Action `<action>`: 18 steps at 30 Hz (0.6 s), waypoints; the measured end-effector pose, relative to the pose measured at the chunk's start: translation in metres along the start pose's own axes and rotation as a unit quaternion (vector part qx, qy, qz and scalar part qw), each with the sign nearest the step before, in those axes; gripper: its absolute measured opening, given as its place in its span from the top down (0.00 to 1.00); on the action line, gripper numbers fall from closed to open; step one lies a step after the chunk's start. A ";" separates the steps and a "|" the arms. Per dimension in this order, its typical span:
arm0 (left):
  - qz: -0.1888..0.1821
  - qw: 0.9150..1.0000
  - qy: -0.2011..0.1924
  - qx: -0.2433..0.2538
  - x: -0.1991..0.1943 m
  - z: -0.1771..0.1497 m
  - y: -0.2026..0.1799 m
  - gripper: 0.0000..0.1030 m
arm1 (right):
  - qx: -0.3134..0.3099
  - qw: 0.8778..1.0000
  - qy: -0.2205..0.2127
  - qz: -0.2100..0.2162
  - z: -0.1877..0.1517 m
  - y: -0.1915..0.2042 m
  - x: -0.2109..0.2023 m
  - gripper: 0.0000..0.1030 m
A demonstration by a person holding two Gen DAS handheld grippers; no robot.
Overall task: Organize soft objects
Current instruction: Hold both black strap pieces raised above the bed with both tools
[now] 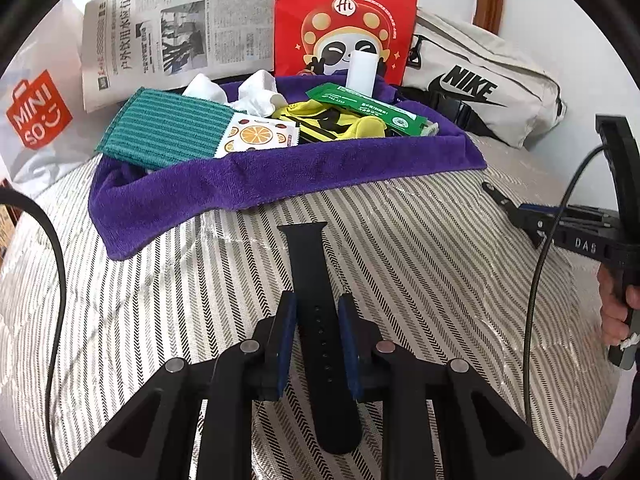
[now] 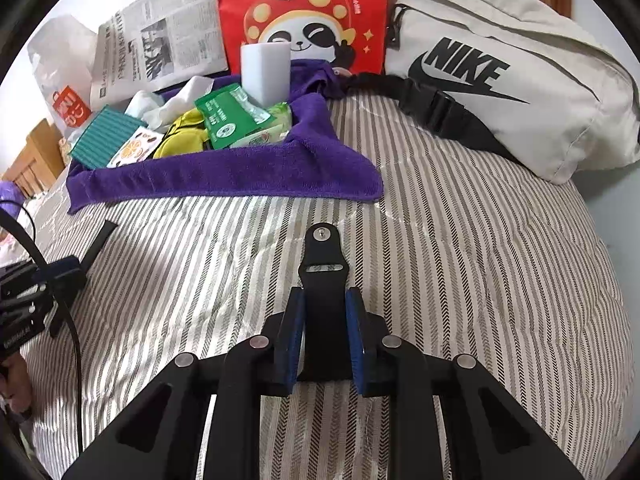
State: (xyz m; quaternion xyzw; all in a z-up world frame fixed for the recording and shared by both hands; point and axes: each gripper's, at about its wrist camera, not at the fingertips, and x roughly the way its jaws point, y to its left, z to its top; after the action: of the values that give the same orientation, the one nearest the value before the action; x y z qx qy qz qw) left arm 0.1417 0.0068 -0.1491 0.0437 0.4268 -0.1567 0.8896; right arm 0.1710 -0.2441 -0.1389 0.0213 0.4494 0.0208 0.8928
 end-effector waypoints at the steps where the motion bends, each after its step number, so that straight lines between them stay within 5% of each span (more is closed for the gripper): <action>1: 0.000 1.000 0.002 0.001 0.000 0.000 0.000 0.80 | -0.002 1.000 0.003 0.001 0.000 0.001 -0.001 0.79; 8: 0.021 1.000 -0.001 0.021 0.001 0.000 -0.008 0.79 | -0.007 1.000 -0.012 -0.008 -0.006 0.004 0.000 0.79; 18: -0.009 1.000 0.026 0.002 0.002 0.003 0.001 0.80 | -0.019 1.000 0.003 -0.017 -0.003 0.006 0.001 0.79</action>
State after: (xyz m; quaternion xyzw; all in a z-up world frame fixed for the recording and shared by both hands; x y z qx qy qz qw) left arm 0.1456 0.0063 -0.1487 0.0455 0.4499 -0.1641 0.8767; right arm 0.1694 -0.2376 -0.1408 -0.0038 0.4515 0.0141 0.8921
